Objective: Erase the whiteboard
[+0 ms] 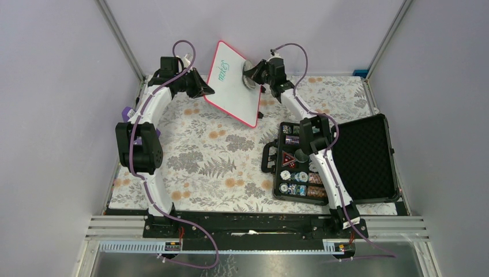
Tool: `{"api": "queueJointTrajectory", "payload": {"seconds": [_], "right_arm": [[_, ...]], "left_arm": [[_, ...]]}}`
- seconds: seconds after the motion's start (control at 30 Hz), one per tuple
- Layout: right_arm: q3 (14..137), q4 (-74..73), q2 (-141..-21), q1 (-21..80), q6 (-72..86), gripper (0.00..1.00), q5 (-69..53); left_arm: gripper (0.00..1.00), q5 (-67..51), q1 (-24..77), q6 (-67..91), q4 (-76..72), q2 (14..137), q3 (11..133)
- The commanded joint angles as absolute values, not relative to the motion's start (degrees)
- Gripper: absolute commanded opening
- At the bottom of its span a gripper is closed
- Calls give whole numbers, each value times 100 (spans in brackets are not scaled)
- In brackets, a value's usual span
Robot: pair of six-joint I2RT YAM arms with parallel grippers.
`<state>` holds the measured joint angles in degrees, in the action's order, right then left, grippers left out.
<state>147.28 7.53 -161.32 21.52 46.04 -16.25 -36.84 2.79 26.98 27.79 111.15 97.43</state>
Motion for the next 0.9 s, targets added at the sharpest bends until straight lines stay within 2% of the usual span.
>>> {"api": "queueJointTrajectory", "payload": {"seconds": [0.0, 0.3, 0.37, 0.5, 0.67, 0.87], "right_arm": [[14482, 287, -16186, 1981, 4680, 0, -1692], [14746, -438, -16659, 1615, 4651, 0, -1607], [14637, -339, -16548, 1703, 4664, 0, -1685], [15295, -489, -16376, 2184, 4223, 0, -1800], [14726, 525, -15600, 2748, 4144, 0, -2110], [15315, 762, -16074, 2795, 4465, 0, -2317]], "left_arm": [[0, -3600, 403, 1974, 3247, 11341, 9773], [0, -3643, 446, 1956, 3251, 11403, 9783], [0, -3654, 461, 1966, 3247, 11419, 9789], [0, -3670, 495, 1978, 3250, 11443, 9800], [0, -3652, 505, 1969, 3251, 11455, 9800], [0, -3639, 526, 1960, 3245, 11443, 9791]]}}
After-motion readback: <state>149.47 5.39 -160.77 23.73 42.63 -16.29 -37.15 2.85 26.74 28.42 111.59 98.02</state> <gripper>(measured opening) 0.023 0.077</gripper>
